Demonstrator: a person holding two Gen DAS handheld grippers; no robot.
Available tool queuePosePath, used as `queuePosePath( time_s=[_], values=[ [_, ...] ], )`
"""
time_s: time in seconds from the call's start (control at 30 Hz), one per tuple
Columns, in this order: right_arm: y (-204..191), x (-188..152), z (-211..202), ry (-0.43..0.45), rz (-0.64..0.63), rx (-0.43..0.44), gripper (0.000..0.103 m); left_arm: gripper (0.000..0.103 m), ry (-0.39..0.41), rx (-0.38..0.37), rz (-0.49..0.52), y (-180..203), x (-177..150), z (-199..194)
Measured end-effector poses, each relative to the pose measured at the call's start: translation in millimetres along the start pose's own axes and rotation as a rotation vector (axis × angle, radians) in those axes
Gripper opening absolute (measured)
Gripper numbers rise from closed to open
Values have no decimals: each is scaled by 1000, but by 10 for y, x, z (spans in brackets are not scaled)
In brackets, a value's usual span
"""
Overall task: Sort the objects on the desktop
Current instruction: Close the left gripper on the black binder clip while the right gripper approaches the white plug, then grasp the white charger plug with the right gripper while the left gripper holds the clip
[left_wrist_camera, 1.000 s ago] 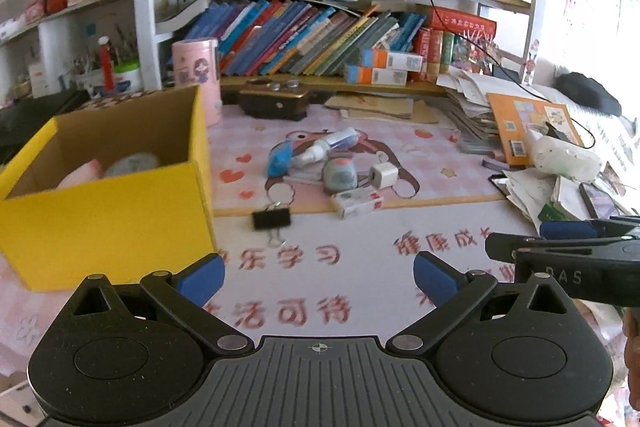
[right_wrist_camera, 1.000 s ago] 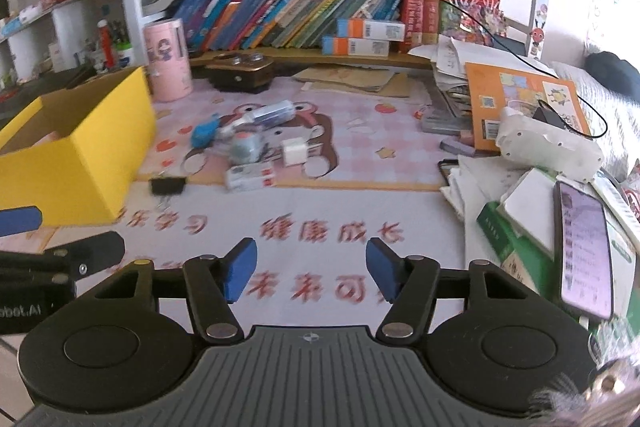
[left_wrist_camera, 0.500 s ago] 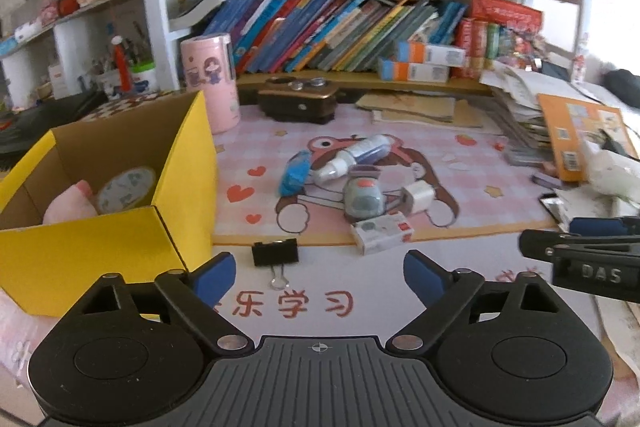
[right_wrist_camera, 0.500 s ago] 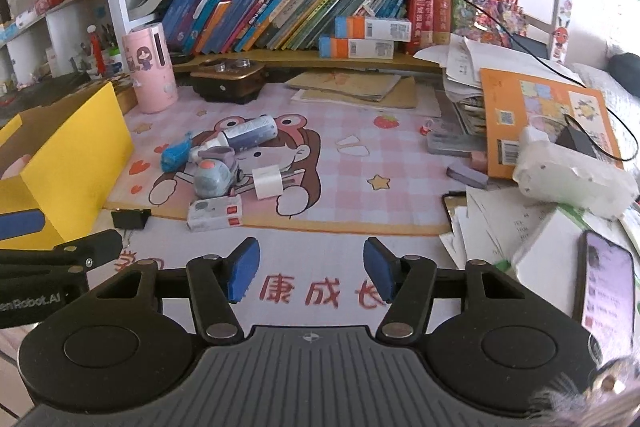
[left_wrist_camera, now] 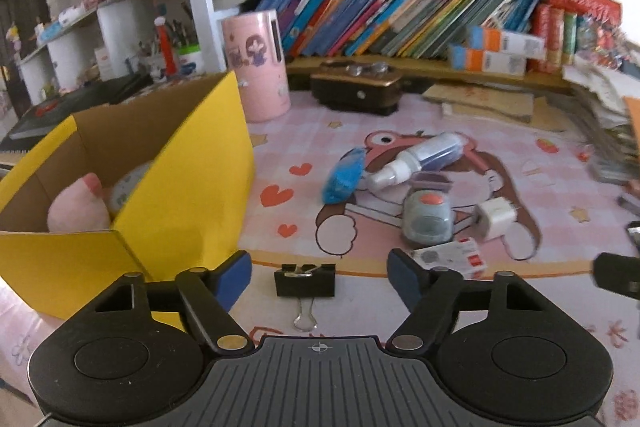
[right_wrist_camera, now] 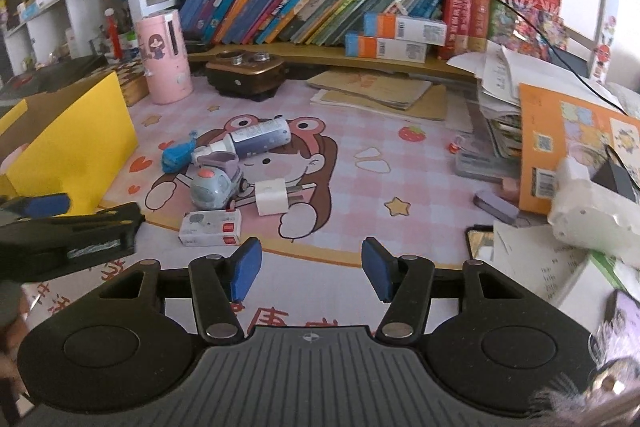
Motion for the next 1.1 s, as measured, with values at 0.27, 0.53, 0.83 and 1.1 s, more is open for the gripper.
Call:
queuePosePath(
  time_s=[0.27, 0.53, 0.83, 1.1],
  values=[
    [25, 40, 142, -20, -18, 11, 54, 64, -87, 33, 13, -13, -68, 350],
    [21, 131, 338, -18, -30, 26, 54, 39, -119, -35, -32, -63, -71, 384],
    [-209, 358, 780, -20, -116, 84, 54, 38, -83, -125, -112, -131, 16, 75],
    [-280, 309, 1165, -84, -136, 68, 54, 38, -31, -206, -116, -127, 116, -301]
  ],
)
Point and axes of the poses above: each gripper's, at about its wrist camera, not at the fingertips, and z roughly the way its jaws point, y to its right, x to its top, the point moved 4 cm from there along z, roughly the way its jaws point, and after that the axes turned 7 degrees about -x, right-handed, at the moved point
